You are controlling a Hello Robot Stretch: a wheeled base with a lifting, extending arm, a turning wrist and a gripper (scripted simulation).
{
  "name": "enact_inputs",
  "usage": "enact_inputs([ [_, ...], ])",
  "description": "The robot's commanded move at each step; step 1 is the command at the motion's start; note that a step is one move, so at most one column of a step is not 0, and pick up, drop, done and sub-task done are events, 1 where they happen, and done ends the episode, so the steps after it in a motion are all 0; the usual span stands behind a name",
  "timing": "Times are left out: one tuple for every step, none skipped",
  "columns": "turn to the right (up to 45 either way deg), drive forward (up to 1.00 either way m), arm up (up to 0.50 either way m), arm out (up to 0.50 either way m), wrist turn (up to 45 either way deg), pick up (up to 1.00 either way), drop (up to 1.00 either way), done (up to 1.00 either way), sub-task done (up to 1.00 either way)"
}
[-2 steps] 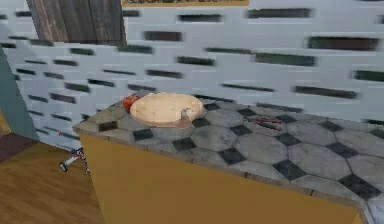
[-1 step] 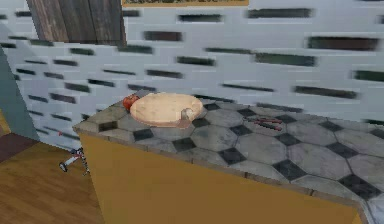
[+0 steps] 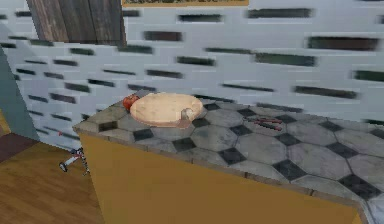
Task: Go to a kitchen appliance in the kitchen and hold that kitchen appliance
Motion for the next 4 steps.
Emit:
enact_inputs([
  [0.0, 0.00, 0.00, 0.00, 45.0, 0.00, 0.00, 0.00, 0.00],
  [0.0, 0.00, 0.00, 0.00, 45.0, 0.00, 0.00, 0.00, 0.00],
  [0.0, 0.00, 0.00, 0.00, 45.0, 0.00, 0.00, 0.00, 0.00],
  [0.0, 0.00, 0.00, 0.00, 45.0, 0.00, 0.00, 0.00, 0.00],
])
